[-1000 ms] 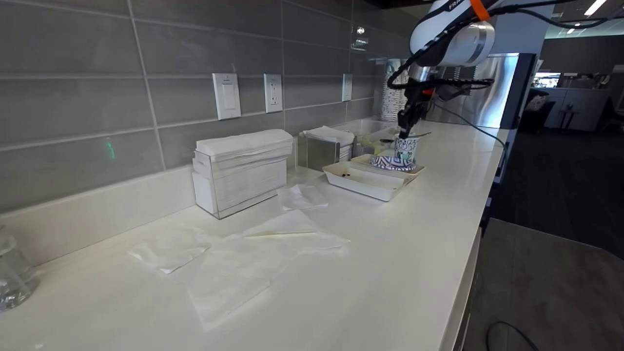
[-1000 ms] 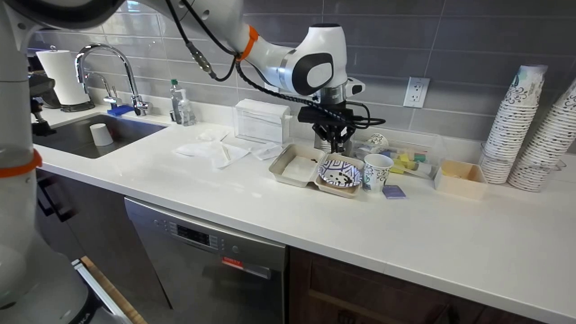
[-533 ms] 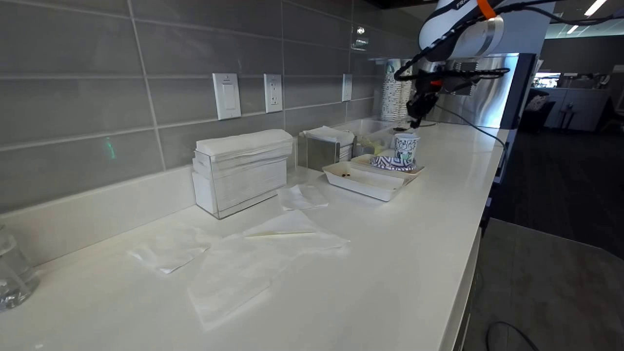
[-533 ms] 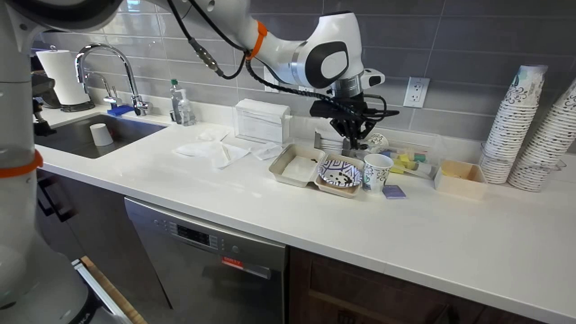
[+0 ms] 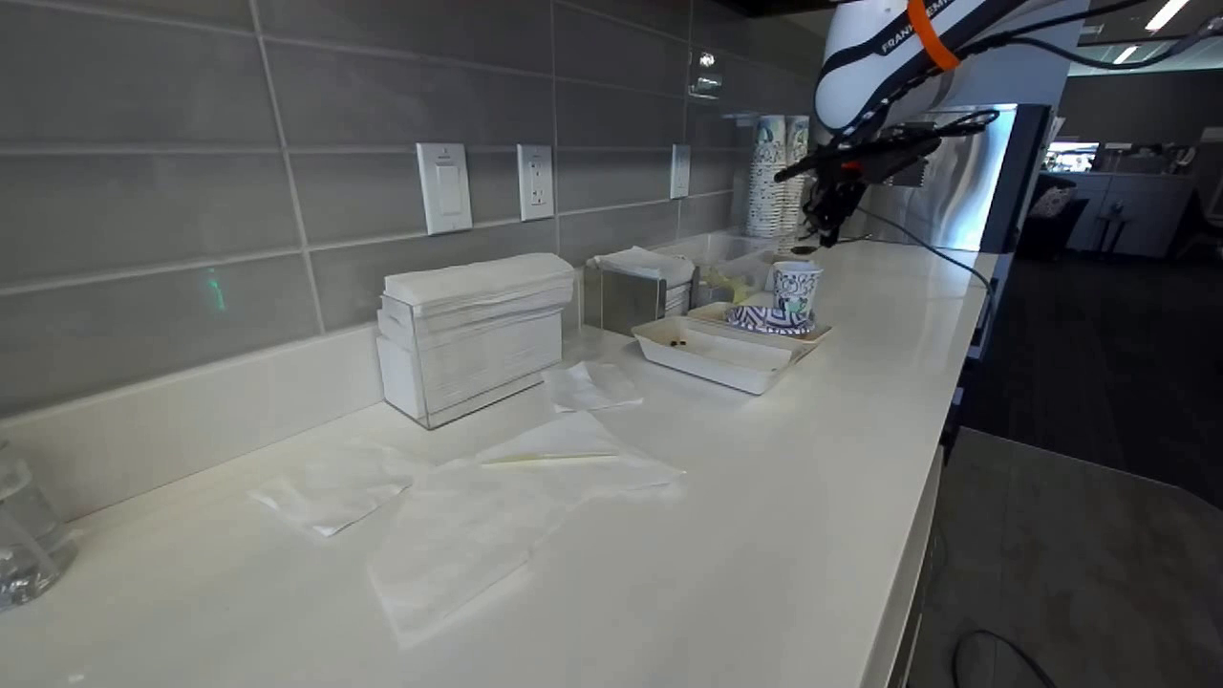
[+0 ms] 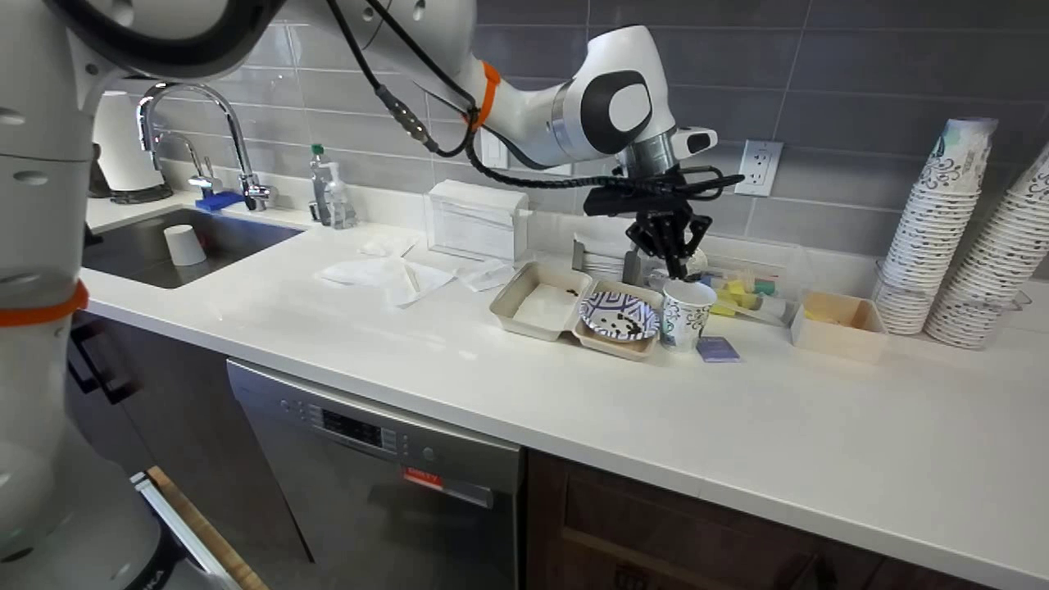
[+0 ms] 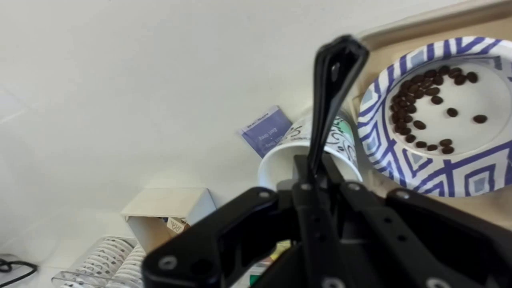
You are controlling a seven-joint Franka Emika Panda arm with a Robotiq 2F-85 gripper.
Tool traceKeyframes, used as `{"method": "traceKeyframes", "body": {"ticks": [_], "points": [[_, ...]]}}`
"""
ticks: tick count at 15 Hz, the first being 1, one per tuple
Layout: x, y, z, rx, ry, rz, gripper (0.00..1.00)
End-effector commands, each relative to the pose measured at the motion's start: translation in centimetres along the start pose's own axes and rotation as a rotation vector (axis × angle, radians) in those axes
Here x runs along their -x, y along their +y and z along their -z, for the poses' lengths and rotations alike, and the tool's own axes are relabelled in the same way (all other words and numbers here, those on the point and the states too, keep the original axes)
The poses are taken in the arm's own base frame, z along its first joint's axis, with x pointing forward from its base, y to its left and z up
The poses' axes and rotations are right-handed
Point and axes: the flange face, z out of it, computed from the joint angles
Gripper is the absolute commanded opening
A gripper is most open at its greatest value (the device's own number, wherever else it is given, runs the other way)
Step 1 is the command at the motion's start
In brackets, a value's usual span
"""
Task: Pick up the spoon from the left side of the take away pack, scoop some of the contents on the same side of the take away pack, place them in the mug and place the spoon in the bowl
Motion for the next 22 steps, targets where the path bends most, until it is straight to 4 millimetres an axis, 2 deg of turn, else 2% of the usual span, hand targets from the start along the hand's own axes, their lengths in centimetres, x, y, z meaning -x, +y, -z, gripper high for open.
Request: {"method": "traceKeyframes", "body": {"ticks": [1,5,9,15,22], "points": [[-1.7,-0.6,-1.7,0.083,-0.052,0.022,0.02],[-3.2,-2.0,-2.8,0.144,-0.052,0.075,0.02],[-4.1,-3.7,-2.6,0.224,-0.054,0.142,0.02],[-3.4,-5.9,-1.5,0.362,-0.126,0.239,0.02],[-3.1,-7.9,-1.6,0.519,-0.162,0.366,0.02]]}}
